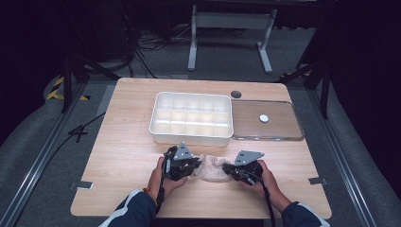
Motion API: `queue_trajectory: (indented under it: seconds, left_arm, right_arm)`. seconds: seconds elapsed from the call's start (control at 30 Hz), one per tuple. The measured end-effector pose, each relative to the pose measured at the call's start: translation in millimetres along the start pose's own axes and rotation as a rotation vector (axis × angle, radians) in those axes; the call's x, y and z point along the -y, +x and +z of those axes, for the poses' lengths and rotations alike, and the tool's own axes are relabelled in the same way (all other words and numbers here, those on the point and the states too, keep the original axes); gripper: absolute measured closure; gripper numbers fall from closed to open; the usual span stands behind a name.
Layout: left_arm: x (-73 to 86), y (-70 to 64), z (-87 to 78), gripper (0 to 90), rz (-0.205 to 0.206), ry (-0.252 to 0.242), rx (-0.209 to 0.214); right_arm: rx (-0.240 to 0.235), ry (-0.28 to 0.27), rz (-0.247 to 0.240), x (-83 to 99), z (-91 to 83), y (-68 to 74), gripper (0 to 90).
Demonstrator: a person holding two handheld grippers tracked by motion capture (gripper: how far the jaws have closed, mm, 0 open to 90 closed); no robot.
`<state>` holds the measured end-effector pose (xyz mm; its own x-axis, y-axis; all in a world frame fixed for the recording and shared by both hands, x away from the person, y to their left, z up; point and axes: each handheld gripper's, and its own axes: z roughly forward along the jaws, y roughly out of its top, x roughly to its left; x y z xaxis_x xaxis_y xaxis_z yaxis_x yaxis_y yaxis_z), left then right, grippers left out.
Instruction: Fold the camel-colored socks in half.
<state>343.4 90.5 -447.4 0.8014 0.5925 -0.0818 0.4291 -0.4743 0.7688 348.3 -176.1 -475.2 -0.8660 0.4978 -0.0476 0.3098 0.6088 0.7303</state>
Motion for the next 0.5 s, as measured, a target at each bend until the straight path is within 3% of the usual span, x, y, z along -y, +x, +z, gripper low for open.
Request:
queue_trajectory:
  seconds: [0.17,0.33,0.5]
  left_arm:
    - [-5.2,-1.7,2.2,81.6,0.015,0.003,-0.014]
    - [-7.4,-5.3,4.0,81.2,0.029,0.006,-0.035]
    - [-12.0,-13.0,11.9,81.1,0.05,0.019,-0.034]
  right_arm:
    - [0.014,-0.003,-0.012,-2.1,-0.5,3.2,80.9]
    - [0.047,-0.073,0.019,-2.4,-13.0,-4.4,80.6]
    - [0.036,-0.028,0.054,5.2,-8.4,-10.1,80.2]
